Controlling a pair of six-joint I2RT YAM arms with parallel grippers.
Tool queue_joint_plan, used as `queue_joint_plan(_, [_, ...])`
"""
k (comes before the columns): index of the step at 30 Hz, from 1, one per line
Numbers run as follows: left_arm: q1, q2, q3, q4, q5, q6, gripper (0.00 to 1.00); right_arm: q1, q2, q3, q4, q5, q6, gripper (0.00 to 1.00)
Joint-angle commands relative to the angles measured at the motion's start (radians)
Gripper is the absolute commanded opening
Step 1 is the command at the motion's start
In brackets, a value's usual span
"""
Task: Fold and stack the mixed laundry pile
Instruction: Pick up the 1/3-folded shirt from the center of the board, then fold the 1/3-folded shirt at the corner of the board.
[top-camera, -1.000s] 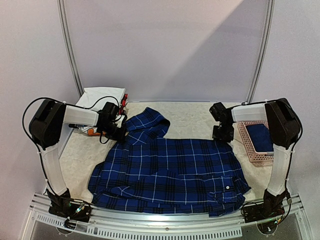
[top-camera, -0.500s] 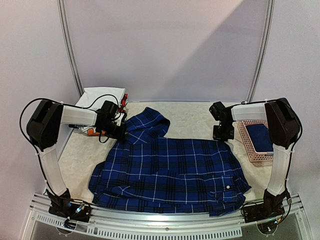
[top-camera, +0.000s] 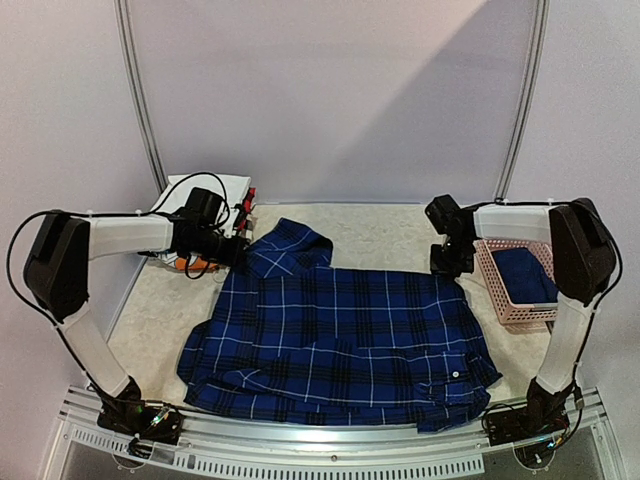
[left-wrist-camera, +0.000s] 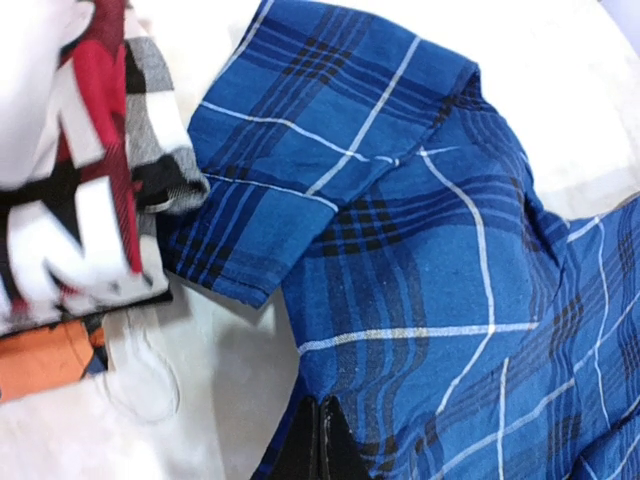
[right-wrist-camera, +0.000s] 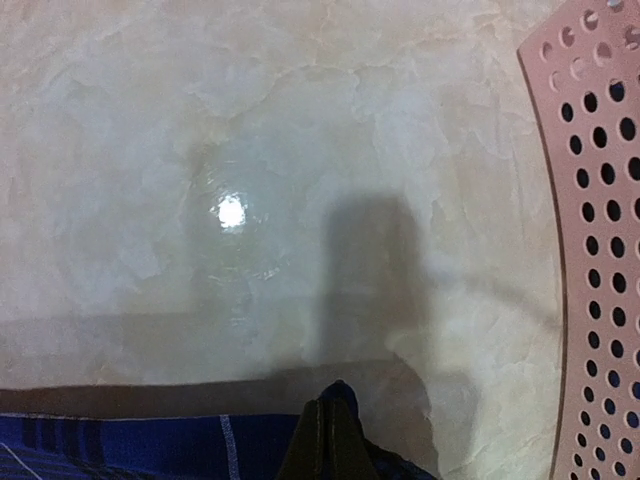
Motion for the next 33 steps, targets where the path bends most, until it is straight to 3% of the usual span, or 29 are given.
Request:
queue_joint_plan(1, [-0.015,-0.076,-0.066,0.022,-0.019,-0.008,0.0,-0.001,-0.112,-0.071,0.024,-0.031,-0.026,0.0])
queue_joint_plan(19, [-0.132,-0.295,-0.287,0.055,-0.116,-0.072,0.0,0.064,-0.407,-0.32,0.069,-0.048,0.003,0.01])
queue_joint_plan(33, [-0.212,-0.416,-0.474,0.097,-0.249,-0.168,0.0,0.103,-0.539,-0.479,0.059,0.051,0.059,0.04])
